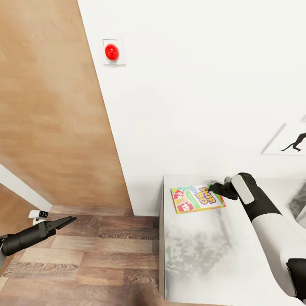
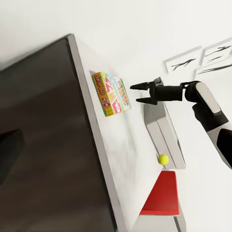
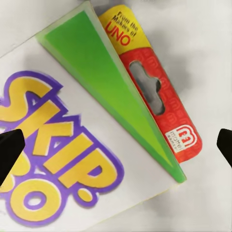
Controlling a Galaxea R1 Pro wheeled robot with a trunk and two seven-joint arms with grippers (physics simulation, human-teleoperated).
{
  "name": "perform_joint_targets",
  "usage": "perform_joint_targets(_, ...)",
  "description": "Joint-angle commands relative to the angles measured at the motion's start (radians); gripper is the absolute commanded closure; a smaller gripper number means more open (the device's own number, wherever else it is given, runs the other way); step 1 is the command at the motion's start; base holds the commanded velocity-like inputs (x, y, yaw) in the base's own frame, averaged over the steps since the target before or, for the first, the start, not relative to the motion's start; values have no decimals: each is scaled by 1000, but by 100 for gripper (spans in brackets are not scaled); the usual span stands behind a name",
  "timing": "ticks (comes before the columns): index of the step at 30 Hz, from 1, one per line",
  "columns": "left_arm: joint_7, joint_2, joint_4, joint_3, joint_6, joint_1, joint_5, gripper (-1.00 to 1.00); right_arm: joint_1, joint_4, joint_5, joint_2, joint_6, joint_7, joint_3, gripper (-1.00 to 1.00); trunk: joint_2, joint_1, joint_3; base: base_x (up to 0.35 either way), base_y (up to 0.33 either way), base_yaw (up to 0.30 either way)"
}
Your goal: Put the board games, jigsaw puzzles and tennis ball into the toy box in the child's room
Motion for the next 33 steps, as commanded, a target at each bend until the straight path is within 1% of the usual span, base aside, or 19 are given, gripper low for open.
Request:
perform_joint_targets(1,-4,0,0,0,11,-1,-1,-100,-1,-1,-11,-1,1,-10,4,-100,-2,1,-2,36,0,0)
perform_joint_targets(14,-4,0,0,0,10,-1,0,-100,-1,-1,-10,1,1,-10,5,-100,-2,1,-2,43,0,0)
perform_joint_targets(33,-4,-1,0,0,9,-1,-1,-100,-1,-1,-10,1,1,-10,5,-100,-2,1,-2,4,0,0)
